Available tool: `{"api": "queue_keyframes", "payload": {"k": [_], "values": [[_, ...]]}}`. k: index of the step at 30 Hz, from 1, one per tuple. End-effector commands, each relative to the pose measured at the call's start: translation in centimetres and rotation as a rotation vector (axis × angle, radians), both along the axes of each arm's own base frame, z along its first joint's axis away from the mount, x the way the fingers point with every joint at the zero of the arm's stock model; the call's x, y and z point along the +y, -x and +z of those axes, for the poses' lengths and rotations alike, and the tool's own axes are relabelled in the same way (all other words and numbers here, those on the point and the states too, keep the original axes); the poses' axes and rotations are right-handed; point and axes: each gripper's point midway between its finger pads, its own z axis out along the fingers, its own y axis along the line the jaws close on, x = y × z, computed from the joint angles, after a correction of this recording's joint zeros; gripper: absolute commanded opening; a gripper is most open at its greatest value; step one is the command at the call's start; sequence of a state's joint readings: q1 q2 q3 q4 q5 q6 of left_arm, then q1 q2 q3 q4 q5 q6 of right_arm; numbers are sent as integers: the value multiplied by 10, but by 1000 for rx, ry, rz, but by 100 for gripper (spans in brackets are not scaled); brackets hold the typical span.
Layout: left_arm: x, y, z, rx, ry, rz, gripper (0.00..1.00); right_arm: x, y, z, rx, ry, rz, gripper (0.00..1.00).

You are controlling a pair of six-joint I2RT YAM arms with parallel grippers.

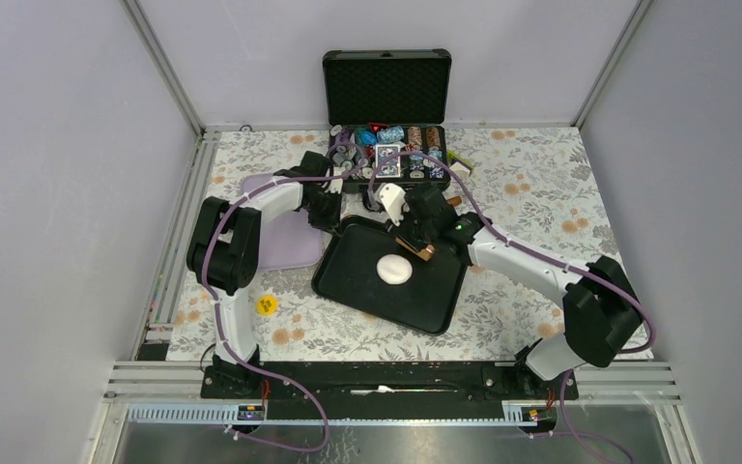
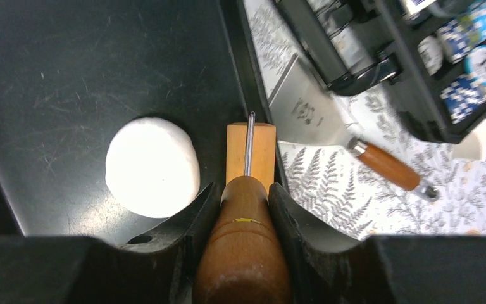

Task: Roll out the dumpling wrappers from the dough

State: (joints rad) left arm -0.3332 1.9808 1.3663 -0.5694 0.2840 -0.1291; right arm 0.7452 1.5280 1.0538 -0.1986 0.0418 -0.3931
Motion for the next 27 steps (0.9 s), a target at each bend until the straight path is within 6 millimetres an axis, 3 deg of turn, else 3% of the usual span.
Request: {"api": "queue_keyframes", "payload": {"k": [1, 4, 7, 14, 19, 27], "values": [[17, 29, -37, 123, -107, 15, 0, 20, -20, 114, -217, -214, -15, 0], [16, 29, -37, 122, -105, 14, 0, 35, -1, 123, -133, -284, 63, 0], [16, 29, -37, 124, -106, 15, 0, 49, 21, 110, -37, -321, 168, 0], [17, 29, -38, 128, -109, 13, 0, 50, 41, 40, 121, -228, 224, 0], [17, 29, -38, 128, -109, 15, 0, 39, 61, -7, 223, -121, 225, 0], [18, 29, -38, 127, -115, 20, 0, 20, 83, -57, 330, -6, 224, 0]]}}
